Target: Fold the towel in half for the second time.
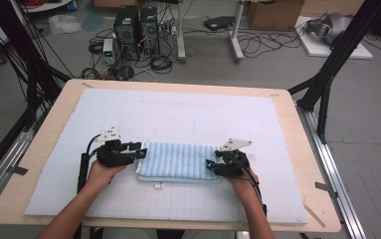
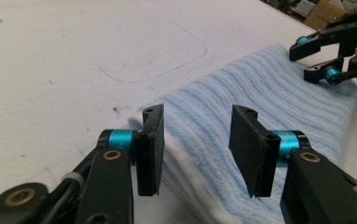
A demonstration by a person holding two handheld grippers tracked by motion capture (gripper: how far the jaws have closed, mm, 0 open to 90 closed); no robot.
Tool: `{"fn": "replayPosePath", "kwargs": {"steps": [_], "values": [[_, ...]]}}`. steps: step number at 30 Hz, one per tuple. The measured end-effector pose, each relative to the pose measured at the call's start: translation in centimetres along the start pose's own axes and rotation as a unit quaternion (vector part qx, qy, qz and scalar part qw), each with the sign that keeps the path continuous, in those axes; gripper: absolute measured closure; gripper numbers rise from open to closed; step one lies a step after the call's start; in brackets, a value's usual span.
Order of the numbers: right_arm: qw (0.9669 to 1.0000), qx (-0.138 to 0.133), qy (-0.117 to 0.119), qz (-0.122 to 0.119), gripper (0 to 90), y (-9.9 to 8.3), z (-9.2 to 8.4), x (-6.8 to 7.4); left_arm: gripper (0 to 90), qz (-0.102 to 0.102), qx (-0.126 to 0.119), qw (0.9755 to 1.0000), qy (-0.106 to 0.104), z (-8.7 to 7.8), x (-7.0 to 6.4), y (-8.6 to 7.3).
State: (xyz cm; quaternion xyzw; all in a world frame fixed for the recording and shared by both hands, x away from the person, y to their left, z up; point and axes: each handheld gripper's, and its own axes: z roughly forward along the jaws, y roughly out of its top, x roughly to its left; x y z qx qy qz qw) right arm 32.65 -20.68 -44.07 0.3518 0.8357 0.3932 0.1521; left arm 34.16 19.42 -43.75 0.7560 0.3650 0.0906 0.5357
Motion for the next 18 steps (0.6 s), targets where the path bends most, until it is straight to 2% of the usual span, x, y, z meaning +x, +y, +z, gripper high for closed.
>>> {"fn": "replayPosePath", "kwargs": {"steps": [2,4,8,10,12,15,18], "values": [[0.9999,-0.006,-0.010,-0.003,43.6,-0.1,-0.7,-0.1,50.9,0.000,-0.024,0.9997,0.002,-0.5,0.4,0.1],[0.9996,-0.025,-0.014,0.005,38.5,-0.2,-1.7,-0.3,43.0,-0.005,-0.036,0.9993,0.006,-0.9,0.7,0.2],[0.9974,-0.060,-0.038,0.007,24.5,-0.7,-3.9,-1.0,28.8,-0.011,-0.072,0.9970,0.027,-2.2,1.0,0.5],[0.9955,-0.074,-0.057,0.014,15.2,-1.0,-5.0,-1.4,19.8,-0.012,-0.082,0.9957,0.043,-2.8,1.3,0.6],[0.9937,-0.087,-0.068,0.020,11.1,-1.3,-5.8,-1.9,18.3,-0.008,-0.094,0.9946,0.043,-3.4,1.5,0.7],[0.9924,-0.097,-0.074,0.018,11.1,-1.7,-6.7,-2.2,18.2,0.006,-0.113,0.9928,0.039,-4.2,1.6,0.7],[0.9910,-0.105,-0.081,0.018,11.0,-1.9,-7.3,-2.4,18.3,0.024,-0.121,0.9917,0.037,-4.8,1.6,0.9]]}}
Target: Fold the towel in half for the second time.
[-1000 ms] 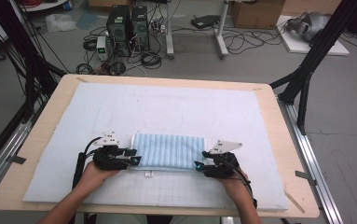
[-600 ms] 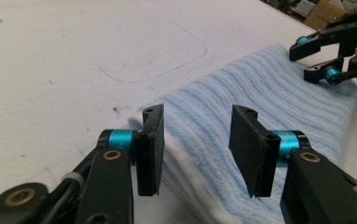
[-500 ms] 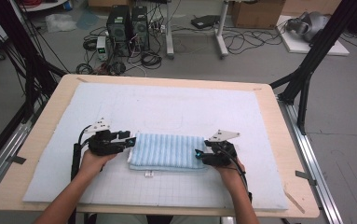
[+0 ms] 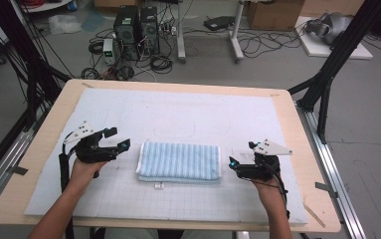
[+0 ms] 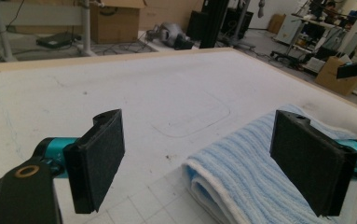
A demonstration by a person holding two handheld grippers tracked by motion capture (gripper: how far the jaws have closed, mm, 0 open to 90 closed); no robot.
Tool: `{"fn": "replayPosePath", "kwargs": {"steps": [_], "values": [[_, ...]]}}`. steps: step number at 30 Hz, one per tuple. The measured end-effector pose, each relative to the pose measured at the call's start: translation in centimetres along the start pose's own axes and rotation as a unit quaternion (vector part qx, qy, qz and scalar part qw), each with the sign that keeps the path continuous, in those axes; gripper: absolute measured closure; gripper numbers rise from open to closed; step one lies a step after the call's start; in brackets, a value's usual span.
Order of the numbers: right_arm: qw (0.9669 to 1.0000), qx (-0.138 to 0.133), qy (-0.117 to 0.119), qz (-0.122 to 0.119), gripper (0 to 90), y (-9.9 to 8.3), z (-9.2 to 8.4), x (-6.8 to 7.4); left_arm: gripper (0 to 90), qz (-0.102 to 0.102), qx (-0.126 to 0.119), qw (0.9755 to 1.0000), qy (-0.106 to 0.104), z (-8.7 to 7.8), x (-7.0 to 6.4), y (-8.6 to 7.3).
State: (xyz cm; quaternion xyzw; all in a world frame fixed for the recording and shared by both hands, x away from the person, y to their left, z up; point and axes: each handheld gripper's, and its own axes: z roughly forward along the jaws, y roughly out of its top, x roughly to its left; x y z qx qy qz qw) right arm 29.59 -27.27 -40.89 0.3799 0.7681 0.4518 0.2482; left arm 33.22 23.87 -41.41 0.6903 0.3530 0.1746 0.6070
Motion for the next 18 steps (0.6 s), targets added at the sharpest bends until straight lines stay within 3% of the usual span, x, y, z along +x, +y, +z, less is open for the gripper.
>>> {"fn": "replayPosePath", "kwargs": {"steps": [18], "values": [[0.9997,-0.004,-0.024,0.009,11.1,0.2,-1.2,-0.1,19.9,0.033,0.012,0.9993,-0.016,-0.3,-0.9,-0.2]]}}
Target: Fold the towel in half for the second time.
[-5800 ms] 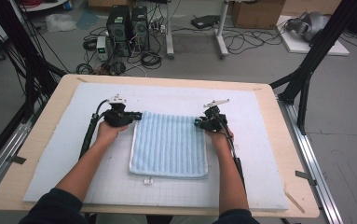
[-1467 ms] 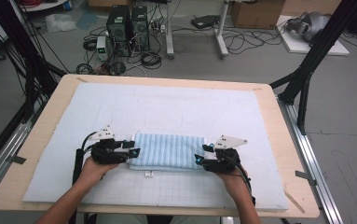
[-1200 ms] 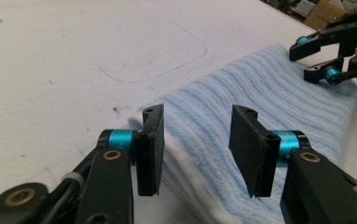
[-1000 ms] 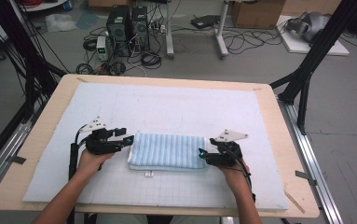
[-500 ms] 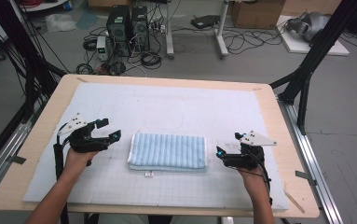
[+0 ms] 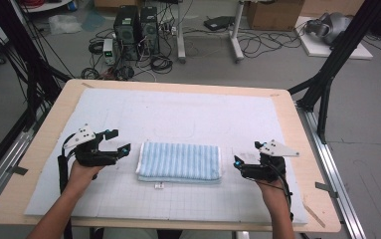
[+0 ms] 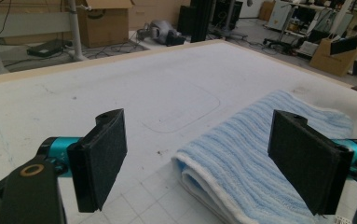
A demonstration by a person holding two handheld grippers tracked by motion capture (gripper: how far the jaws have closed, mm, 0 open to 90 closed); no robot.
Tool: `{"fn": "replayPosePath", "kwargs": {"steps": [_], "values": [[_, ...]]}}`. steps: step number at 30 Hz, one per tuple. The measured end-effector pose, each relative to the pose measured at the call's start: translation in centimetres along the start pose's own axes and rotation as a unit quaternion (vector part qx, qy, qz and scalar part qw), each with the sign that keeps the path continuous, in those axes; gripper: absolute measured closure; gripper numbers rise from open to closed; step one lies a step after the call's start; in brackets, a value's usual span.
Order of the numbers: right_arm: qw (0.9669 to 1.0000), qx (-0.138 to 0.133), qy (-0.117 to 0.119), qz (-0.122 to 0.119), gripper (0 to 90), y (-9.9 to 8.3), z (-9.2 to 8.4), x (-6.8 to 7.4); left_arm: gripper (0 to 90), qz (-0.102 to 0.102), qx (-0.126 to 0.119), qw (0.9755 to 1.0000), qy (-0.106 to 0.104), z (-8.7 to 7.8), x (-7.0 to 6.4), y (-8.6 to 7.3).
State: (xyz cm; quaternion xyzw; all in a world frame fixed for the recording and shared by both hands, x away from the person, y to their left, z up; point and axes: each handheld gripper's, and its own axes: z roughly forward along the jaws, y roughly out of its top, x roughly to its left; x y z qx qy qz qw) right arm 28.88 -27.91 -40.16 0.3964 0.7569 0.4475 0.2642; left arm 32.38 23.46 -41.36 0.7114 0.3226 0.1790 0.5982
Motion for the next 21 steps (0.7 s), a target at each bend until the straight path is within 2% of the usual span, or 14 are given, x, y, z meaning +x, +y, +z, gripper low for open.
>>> {"fn": "replayPosePath", "kwargs": {"steps": [21], "values": [[1.0000,-0.004,-0.002,0.000,11.1,-0.06,0.06,-0.10,20.6,-0.004,0.000,1.0000,0.005,-0.05,0.21,-0.06]]}}
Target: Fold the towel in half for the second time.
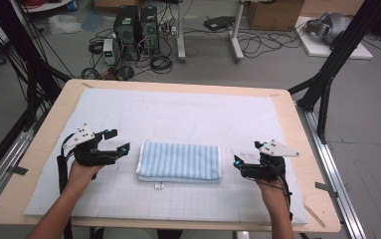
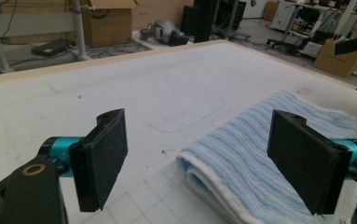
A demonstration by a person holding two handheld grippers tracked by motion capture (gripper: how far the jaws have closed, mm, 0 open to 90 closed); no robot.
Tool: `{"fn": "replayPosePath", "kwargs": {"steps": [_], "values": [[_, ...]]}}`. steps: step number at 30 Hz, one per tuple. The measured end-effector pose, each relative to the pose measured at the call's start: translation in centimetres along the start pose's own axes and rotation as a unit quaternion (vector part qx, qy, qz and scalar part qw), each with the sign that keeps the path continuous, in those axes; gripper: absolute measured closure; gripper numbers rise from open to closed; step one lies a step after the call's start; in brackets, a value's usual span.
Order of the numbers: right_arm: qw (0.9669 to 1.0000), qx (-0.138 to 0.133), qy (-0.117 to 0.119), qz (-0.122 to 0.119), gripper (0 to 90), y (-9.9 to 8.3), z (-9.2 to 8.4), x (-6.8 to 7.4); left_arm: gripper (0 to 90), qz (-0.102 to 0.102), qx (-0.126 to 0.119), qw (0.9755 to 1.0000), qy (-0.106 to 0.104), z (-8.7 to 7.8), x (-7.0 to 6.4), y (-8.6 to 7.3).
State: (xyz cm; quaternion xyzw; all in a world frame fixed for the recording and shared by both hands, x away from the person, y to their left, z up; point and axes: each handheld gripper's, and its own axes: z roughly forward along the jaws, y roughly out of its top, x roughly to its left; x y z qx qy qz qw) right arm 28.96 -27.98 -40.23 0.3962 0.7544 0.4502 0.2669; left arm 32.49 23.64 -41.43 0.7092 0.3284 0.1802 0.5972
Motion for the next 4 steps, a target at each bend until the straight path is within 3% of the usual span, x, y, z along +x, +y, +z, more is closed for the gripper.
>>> {"fn": "replayPosePath", "kwargs": {"steps": [4], "values": [[1.0000,-0.001,-0.001,0.004,11.1,-0.02,-0.12,-0.12,20.8,0.000,0.001,1.0000,0.000,0.05,0.03,-0.02]]}}
